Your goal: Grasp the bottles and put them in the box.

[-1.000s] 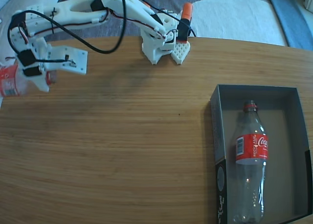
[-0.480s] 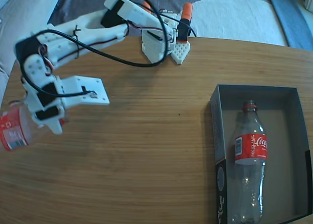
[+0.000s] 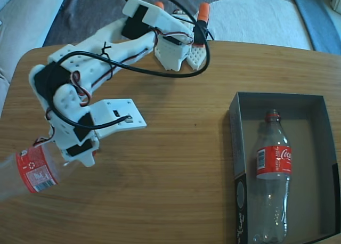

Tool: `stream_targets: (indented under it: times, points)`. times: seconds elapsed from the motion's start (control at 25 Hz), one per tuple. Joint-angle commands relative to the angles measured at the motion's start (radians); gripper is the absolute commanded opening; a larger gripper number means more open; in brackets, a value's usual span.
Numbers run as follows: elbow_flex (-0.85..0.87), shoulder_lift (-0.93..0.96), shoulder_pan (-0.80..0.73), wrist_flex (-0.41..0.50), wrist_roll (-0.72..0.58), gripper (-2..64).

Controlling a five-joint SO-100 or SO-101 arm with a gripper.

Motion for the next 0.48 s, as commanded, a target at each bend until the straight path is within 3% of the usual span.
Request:
stream_targets:
  times: [0.0, 0.44]
  points:
    - [-0.006, 0.112, -0.015, 0.066, 0.006, -0.3]
    - [0.064, 0.141, -0.146, 0.061, 0.114, -0.3]
